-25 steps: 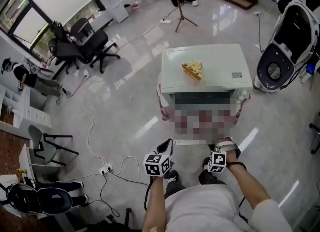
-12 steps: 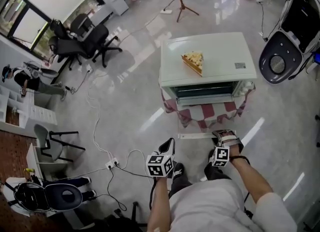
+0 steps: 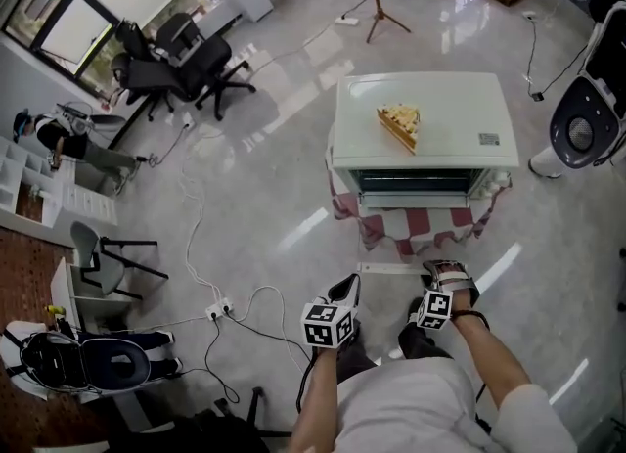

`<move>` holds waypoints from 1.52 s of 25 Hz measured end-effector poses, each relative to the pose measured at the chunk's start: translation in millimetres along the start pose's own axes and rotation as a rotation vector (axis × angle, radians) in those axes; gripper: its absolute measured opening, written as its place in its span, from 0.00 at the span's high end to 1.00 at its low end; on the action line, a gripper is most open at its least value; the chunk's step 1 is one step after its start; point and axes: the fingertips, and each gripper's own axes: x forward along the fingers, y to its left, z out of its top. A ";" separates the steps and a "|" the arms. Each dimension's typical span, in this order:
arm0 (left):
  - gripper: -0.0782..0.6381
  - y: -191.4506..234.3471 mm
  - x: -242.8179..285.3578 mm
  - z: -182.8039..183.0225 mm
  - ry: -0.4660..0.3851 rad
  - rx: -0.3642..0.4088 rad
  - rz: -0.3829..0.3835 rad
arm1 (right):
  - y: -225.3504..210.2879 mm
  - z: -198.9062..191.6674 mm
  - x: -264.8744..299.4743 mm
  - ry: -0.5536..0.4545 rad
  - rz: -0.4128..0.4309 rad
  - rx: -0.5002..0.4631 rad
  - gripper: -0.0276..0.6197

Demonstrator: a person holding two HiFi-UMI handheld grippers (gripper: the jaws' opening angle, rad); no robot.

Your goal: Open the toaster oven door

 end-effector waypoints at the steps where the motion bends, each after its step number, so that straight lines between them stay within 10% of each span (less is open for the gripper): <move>1: 0.88 -2.5 1.0 0.1 -0.001 0.001 -0.005 | -1.2 0.1 0.6 0.005 0.001 0.000 0.74; 23: 0.88 -17.2 7.2 -2.3 0.007 0.023 -0.059 | 4.7 -12.6 20.7 0.134 0.038 0.019 0.68; 31: 0.88 -24.5 24.8 1.6 0.025 0.049 -0.143 | 5.7 4.3 -6.1 0.136 0.024 0.217 0.67; 38: 0.88 -23.8 27.2 13.7 0.029 0.065 -0.218 | -33.1 38.4 -54.6 0.001 -0.017 0.603 0.67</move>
